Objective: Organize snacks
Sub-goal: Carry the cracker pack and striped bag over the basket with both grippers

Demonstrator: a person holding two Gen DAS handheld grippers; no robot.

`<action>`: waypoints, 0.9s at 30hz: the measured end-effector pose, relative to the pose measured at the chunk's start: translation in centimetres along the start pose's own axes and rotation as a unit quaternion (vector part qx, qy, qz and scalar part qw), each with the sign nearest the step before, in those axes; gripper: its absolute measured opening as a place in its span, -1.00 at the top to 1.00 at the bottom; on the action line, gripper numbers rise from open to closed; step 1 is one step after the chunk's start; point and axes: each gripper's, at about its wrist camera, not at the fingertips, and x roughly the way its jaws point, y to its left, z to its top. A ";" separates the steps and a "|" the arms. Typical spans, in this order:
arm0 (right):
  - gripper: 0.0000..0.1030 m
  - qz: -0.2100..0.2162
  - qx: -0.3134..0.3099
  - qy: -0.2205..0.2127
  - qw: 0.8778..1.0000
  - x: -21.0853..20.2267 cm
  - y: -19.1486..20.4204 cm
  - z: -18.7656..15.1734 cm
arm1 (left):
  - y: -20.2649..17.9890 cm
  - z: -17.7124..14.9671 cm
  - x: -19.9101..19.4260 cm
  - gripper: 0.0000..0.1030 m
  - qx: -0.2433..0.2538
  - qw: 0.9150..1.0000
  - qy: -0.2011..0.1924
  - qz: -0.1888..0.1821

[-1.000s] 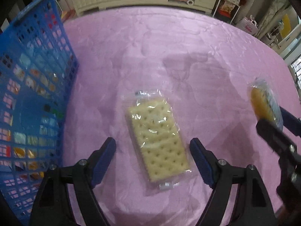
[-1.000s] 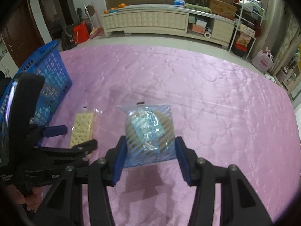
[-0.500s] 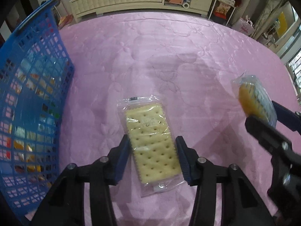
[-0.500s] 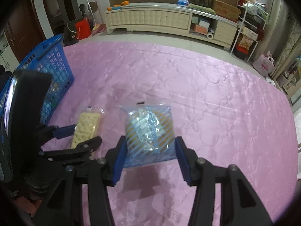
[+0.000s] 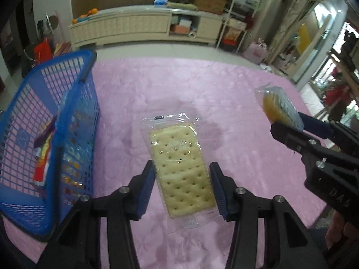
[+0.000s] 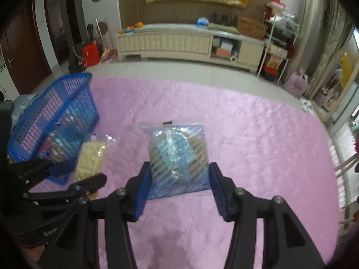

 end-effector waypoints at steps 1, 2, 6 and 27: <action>-0.08 0.003 -0.005 -0.006 1.000 -1.5 0.5 0.3 | 0.0 -0.1 -1.0 0.11 0.002 1.000 -0.010 -0.002; -0.08 0.004 -0.009 -0.012 1.000 -2.4 0.8 0.5 | 0.0 -0.2 -1.9 0.11 0.005 1.000 -0.019 -0.002; -0.08 -0.007 -0.030 -0.026 0.999 -5.2 2.6 1.2 | 0.7 -0.2 -4.7 0.11 0.000 0.999 -0.042 -0.012; -0.08 0.009 -0.092 -0.068 0.993 -9.2 13.6 4.8 | 12.7 -0.2 -13.9 0.11 -0.028 0.993 -0.115 -0.008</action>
